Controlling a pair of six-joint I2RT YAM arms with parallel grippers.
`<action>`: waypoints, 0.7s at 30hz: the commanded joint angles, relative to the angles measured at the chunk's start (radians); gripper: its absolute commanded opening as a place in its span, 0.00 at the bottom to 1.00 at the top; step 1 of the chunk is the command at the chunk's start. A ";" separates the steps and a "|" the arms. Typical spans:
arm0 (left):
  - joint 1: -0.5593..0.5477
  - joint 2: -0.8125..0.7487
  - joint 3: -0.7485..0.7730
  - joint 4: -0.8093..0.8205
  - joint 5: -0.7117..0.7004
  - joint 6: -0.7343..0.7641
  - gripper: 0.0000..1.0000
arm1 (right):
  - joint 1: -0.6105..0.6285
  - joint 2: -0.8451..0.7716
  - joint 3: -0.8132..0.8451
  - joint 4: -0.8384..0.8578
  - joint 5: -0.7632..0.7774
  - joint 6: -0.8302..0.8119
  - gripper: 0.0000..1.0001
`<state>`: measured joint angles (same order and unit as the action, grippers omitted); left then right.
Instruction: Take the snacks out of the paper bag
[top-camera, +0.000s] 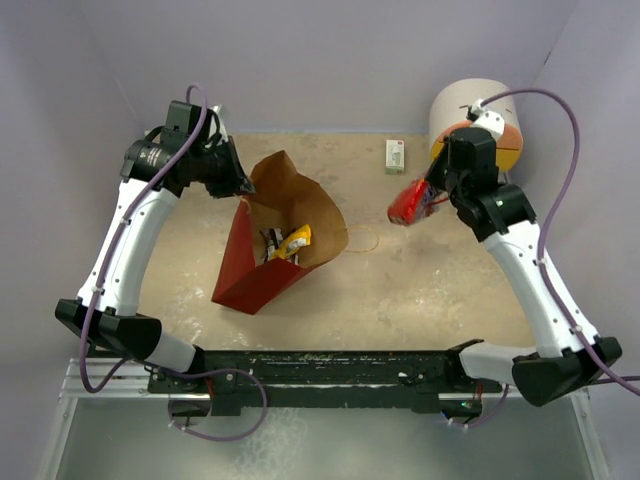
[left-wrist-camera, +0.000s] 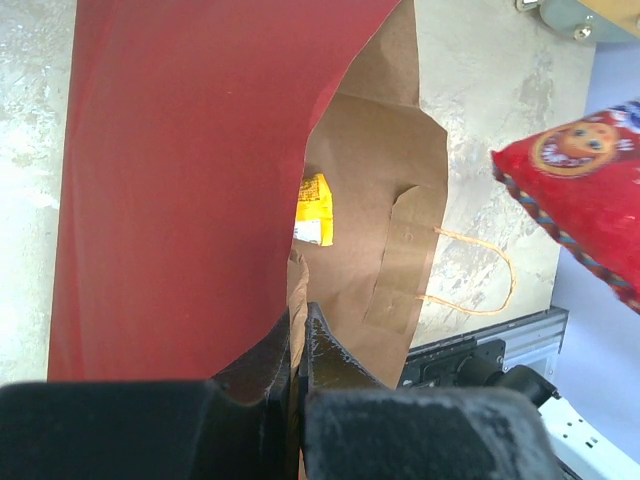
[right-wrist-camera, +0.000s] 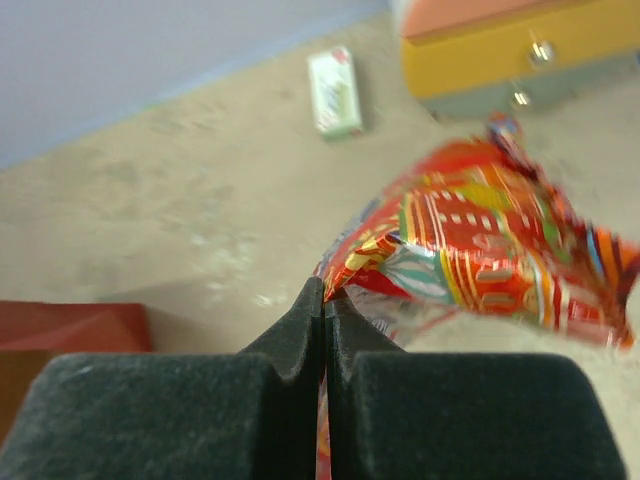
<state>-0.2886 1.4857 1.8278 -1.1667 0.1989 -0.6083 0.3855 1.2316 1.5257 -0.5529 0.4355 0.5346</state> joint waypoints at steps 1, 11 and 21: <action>0.007 -0.012 0.031 0.000 -0.014 0.015 0.00 | -0.115 -0.014 -0.129 0.186 -0.096 0.074 0.00; 0.008 0.009 0.066 -0.021 0.003 0.035 0.00 | -0.262 0.092 -0.164 0.229 -0.308 0.096 0.00; 0.007 0.014 0.062 -0.011 0.006 0.047 0.00 | -0.391 -0.082 -0.478 0.011 -0.065 0.210 0.04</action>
<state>-0.2882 1.4990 1.8572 -1.1893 0.2020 -0.5858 0.0536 1.2594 1.1503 -0.4782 0.1658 0.6674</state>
